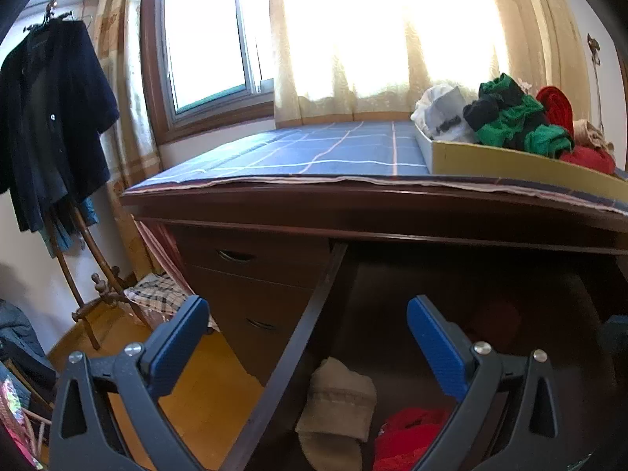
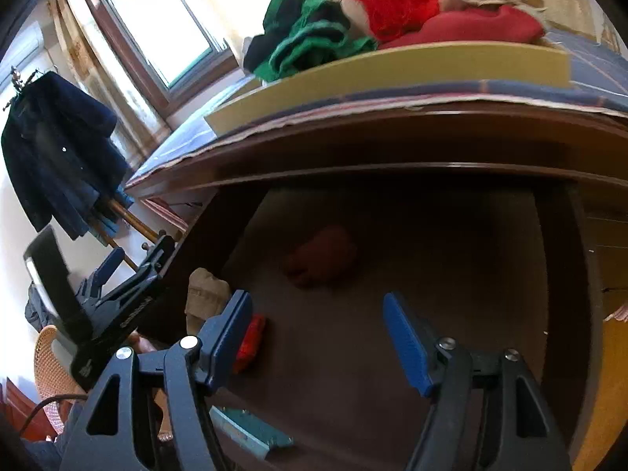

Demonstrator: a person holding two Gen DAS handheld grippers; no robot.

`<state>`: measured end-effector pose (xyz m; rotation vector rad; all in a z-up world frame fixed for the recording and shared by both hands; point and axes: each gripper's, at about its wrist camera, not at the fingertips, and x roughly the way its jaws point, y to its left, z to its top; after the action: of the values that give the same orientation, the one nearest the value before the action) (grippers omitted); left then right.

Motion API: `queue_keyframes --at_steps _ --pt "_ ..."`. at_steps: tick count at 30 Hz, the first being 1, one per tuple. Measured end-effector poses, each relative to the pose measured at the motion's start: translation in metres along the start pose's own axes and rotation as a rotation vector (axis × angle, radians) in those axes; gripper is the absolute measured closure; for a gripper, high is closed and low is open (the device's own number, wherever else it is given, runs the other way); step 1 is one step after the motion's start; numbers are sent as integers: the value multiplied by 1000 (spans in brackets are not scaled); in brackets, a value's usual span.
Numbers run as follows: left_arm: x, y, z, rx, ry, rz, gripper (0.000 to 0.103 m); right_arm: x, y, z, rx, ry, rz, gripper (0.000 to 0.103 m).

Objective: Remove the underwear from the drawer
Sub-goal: 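Move the right tool down into the drawer toward the dark red garment, then close the right gripper on the dark red underwear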

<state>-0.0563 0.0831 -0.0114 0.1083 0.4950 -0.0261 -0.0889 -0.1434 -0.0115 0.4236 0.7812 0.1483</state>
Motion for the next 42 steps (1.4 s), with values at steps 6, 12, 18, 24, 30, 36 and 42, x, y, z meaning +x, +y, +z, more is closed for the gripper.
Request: queue_keyframes --at_steps 6,12,18,24,30,36,42 --pt "-3 -4 -2 31 -21 22 0 33 22 8 -116 80 -41 32" --pt "-3 -5 -2 26 -22 19 0 77 54 24 -404 213 -125 32" --pt "-6 -6 -3 50 -34 27 0 111 66 29 -518 329 -112 32" --pt "-6 -6 -3 56 -37 31 0 137 70 33 -591 329 -164 32" --pt "-7 -6 -4 59 -37 33 0 144 66 40 -595 224 -199 32" --pt "-6 -7 -4 65 -38 38 0 148 51 46 -547 187 -243 33" --pt "-5 -8 -4 77 -45 39 0 139 45 50 -543 156 -255 69"
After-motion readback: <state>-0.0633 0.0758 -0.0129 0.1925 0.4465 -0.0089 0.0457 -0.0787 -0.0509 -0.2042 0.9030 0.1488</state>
